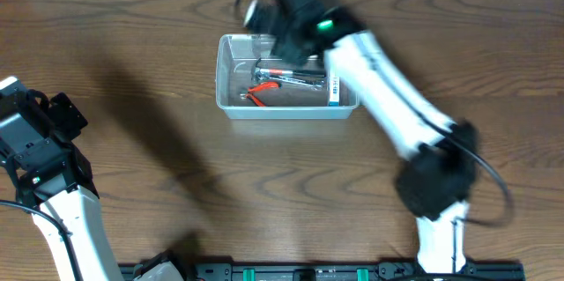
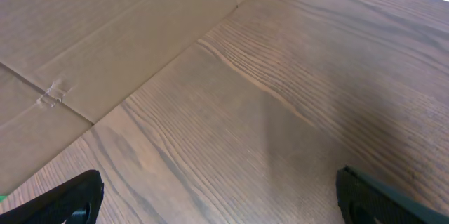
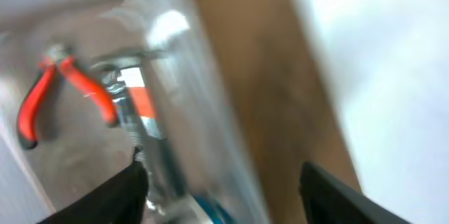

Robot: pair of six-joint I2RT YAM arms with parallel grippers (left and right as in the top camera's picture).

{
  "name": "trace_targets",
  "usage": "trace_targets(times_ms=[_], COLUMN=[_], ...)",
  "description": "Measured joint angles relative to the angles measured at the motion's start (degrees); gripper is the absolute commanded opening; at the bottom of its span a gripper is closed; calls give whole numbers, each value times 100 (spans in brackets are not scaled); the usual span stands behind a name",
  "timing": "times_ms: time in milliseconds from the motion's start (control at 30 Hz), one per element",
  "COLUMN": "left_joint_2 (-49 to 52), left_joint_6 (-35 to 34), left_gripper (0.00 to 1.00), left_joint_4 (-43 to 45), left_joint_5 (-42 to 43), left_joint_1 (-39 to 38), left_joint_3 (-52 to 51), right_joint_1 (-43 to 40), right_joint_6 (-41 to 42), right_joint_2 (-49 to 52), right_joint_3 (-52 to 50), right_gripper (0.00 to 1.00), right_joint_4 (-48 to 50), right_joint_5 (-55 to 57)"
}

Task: Pack container
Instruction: 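Open the right gripper and lift it away from the container, then move the right gripper to the yellow-black screwdriver and grasp it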

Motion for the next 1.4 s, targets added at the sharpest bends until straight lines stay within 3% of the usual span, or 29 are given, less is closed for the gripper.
trace_targets(times_ms=[100,200,300,467,700,1067,1400], left_joint_2=[0,0,0,0,0,0,0], left_joint_6=[2,0,2,2,0,2,0], left_gripper=[98,98,98,98,98,98,98], left_joint_4=[0,0,0,2,2,0,0], left_joint_5=[0,0,0,0,0,0,0], left_joint_1=[0,0,0,0,0,0,0], left_joint_3=[0,0,0,0,0,0,0], right_joint_1=[-815,-1873,-2931,-3683,-3451,-2402,-2277], right_joint_6=[949,1838,2870,3832,4024,3604,3506], right_joint_2=[-737,-1134,-1108,-566,131,345,529], right_joint_3=[155,267,236,-240,-946,-1886,-2865], right_gripper=[71,53,46,47,49,55,45], right_joint_4=[-367,-911,-1709,-2284,-2214,-1196,-280], right_joint_5=[-24,-179,-417,-850,-1235,-1235,-1161])
